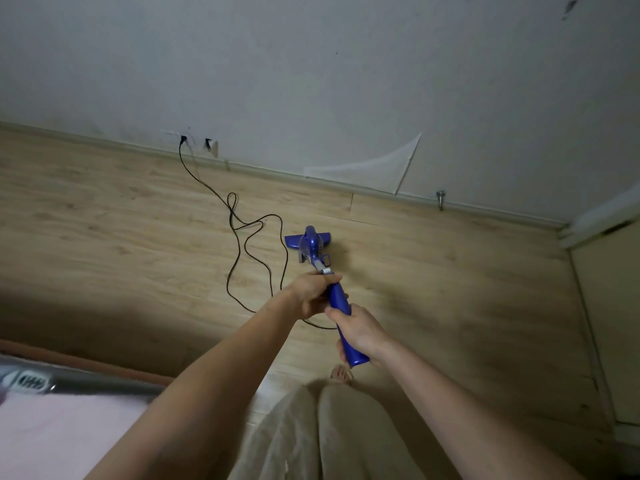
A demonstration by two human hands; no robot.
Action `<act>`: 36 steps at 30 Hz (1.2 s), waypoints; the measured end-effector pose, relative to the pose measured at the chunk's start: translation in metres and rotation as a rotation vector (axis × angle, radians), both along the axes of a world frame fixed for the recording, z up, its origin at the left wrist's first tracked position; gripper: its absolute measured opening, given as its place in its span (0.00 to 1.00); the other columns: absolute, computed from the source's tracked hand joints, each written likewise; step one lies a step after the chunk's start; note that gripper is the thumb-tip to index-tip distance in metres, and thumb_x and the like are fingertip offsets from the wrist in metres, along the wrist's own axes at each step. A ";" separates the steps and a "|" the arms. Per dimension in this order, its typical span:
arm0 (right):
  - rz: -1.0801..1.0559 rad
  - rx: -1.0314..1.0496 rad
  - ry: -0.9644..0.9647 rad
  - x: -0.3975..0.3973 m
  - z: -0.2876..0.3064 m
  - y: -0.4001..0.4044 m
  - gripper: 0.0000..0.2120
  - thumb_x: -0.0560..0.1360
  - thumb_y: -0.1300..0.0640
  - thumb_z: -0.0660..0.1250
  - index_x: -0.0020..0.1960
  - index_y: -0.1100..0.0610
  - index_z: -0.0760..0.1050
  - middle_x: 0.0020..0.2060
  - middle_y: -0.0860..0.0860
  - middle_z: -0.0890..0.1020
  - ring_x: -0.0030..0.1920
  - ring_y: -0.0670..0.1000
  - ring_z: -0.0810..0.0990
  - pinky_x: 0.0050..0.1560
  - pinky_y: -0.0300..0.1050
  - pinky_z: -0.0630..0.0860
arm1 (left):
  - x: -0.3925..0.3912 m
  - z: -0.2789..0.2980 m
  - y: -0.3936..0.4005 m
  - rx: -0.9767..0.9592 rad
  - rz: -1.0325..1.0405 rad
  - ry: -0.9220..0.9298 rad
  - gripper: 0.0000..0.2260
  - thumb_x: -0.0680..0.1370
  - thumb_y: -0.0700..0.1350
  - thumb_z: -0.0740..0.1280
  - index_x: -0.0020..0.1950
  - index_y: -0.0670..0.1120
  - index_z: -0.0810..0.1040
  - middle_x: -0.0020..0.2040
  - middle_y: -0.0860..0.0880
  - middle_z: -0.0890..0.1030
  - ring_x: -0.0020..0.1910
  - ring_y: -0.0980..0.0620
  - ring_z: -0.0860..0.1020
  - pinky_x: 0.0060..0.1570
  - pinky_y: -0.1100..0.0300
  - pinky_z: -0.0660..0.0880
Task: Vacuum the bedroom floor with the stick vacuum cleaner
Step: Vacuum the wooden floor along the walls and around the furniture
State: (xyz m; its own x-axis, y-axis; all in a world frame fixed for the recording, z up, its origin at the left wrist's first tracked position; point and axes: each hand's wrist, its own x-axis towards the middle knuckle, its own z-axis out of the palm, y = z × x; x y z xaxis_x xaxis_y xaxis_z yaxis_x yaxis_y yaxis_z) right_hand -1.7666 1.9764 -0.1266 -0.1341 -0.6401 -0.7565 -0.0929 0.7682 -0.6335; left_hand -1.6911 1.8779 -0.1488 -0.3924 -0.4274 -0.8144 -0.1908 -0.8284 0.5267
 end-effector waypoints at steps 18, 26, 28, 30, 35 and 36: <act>-0.123 0.027 0.044 0.077 0.030 0.078 0.11 0.80 0.48 0.61 0.52 0.55 0.69 0.25 0.54 0.75 0.21 0.49 0.73 0.23 0.40 0.72 | 0.068 0.028 0.078 0.012 -0.015 0.032 0.12 0.80 0.41 0.65 0.60 0.38 0.70 0.42 0.40 0.76 0.38 0.47 0.78 0.24 0.61 0.78; 0.108 0.083 0.176 0.038 0.051 0.065 0.19 0.77 0.42 0.65 0.53 0.58 0.71 0.23 0.52 0.74 0.20 0.49 0.72 0.21 0.38 0.70 | 0.050 0.032 0.073 0.089 0.076 0.077 0.06 0.80 0.41 0.64 0.44 0.41 0.72 0.41 0.41 0.76 0.40 0.46 0.78 0.31 0.57 0.79; 0.175 0.115 0.191 0.021 0.062 0.064 0.21 0.76 0.41 0.66 0.54 0.59 0.70 0.25 0.53 0.73 0.21 0.49 0.72 0.21 0.38 0.70 | 0.041 0.037 0.077 0.115 0.128 0.108 0.06 0.80 0.40 0.65 0.44 0.41 0.72 0.42 0.42 0.76 0.41 0.47 0.78 0.32 0.57 0.79; 0.229 0.130 0.197 0.005 0.069 0.058 0.21 0.75 0.41 0.68 0.51 0.59 0.69 0.26 0.54 0.73 0.21 0.49 0.72 0.22 0.39 0.71 | 0.031 0.041 0.077 0.125 0.161 0.122 0.07 0.80 0.41 0.64 0.44 0.40 0.72 0.41 0.42 0.76 0.40 0.47 0.78 0.34 0.56 0.80; 0.232 0.083 0.200 -0.023 0.067 0.030 0.18 0.75 0.44 0.68 0.43 0.57 0.68 0.26 0.55 0.74 0.20 0.50 0.72 0.21 0.38 0.69 | 0.004 0.047 0.054 0.122 0.204 0.105 0.08 0.80 0.42 0.64 0.45 0.38 0.72 0.42 0.41 0.77 0.41 0.47 0.78 0.41 0.53 0.79; 0.217 0.082 0.195 -0.026 0.061 0.028 0.18 0.75 0.44 0.68 0.44 0.58 0.67 0.26 0.55 0.74 0.20 0.50 0.72 0.21 0.38 0.69 | 0.000 0.045 0.051 0.115 0.206 0.091 0.09 0.80 0.42 0.64 0.44 0.38 0.72 0.42 0.41 0.77 0.40 0.47 0.77 0.41 0.53 0.79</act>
State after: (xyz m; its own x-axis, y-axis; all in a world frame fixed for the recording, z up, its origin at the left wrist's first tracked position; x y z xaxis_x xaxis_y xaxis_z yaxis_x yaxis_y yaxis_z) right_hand -1.7927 2.0041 -0.0659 -0.1483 -0.6071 -0.7807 -0.3742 0.7651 -0.5240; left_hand -1.6912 1.9292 -0.1038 -0.3804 -0.4124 -0.8278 0.0322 -0.9004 0.4338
